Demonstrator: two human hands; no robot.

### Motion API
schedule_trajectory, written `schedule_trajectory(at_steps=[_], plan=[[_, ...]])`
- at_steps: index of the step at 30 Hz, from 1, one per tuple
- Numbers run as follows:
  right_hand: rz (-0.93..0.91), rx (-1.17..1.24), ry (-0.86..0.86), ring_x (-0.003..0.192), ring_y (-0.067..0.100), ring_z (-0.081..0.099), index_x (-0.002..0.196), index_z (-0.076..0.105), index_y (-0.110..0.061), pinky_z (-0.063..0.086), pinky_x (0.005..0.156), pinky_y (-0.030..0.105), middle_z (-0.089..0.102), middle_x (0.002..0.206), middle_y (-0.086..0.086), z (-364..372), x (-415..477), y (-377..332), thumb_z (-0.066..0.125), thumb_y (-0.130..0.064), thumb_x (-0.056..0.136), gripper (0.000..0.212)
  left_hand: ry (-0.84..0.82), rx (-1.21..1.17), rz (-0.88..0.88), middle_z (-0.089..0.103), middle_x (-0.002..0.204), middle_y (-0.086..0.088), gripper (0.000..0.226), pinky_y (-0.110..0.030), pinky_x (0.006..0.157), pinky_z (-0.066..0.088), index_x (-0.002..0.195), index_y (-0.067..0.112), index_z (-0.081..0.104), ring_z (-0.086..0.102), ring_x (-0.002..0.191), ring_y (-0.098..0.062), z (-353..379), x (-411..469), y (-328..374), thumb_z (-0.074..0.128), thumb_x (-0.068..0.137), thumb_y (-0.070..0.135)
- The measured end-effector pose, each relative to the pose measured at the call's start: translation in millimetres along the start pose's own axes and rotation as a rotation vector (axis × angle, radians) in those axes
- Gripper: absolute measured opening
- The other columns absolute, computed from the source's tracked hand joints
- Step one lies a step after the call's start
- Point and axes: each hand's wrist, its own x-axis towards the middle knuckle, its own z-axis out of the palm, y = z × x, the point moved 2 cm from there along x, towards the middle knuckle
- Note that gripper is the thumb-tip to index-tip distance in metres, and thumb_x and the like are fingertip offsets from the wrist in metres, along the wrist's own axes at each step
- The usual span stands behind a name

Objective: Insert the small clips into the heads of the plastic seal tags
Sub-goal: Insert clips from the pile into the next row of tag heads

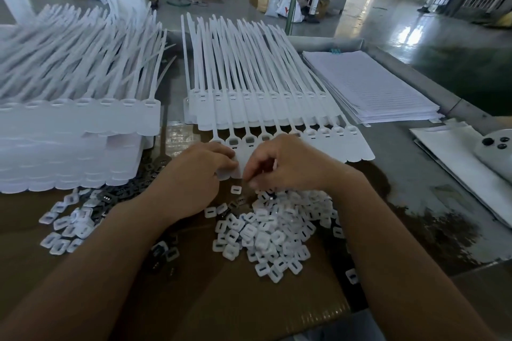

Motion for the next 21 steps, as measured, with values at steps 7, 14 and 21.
schedule_trajectory(at_steps=[7, 14, 21], plan=[[0.022, -0.206, -0.068, 0.066, -0.014, 0.051, 0.086, 0.072, -0.023, 0.037, 0.064, 0.001, 0.056, 0.069, -0.022, 12, 4, -6, 0.074, -0.022, 0.075, 0.012, 0.007, -0.02, 0.031, 0.05, 0.133, 0.005, 0.049, -0.01, 0.095, 0.017, 0.115, 0.018, 0.064, 0.036, 0.126, -0.007, -1, 0, 3, 0.044, 0.078, -0.007], [0.011, -0.385, -0.09, 0.082, 0.001, 0.049, 0.096, 0.071, -0.023, 0.046, 0.079, 0.024, 0.053, 0.08, -0.018, 17, 2, -21, 0.067, -0.023, 0.081, 0.016, 0.001, -0.042, 0.046, 0.053, 0.129, 0.004, 0.041, -0.008, 0.095, 0.022, 0.107, 0.019, 0.068, 0.042, 0.118, -0.003, 0, 0, 4, 0.047, 0.08, -0.003], [-0.003, -0.503, -0.152, 0.092, 0.012, 0.053, 0.095, 0.063, -0.025, 0.045, 0.075, 0.028, 0.057, 0.096, -0.008, 23, 5, -24, 0.059, -0.019, 0.085, 0.012, -0.034, -0.062, 0.062, 0.056, 0.126, 0.002, 0.031, 0.011, 0.082, 0.016, 0.096, 0.011, 0.072, 0.039, 0.109, 0.006, 0, 0, 4, 0.05, 0.08, -0.003]])
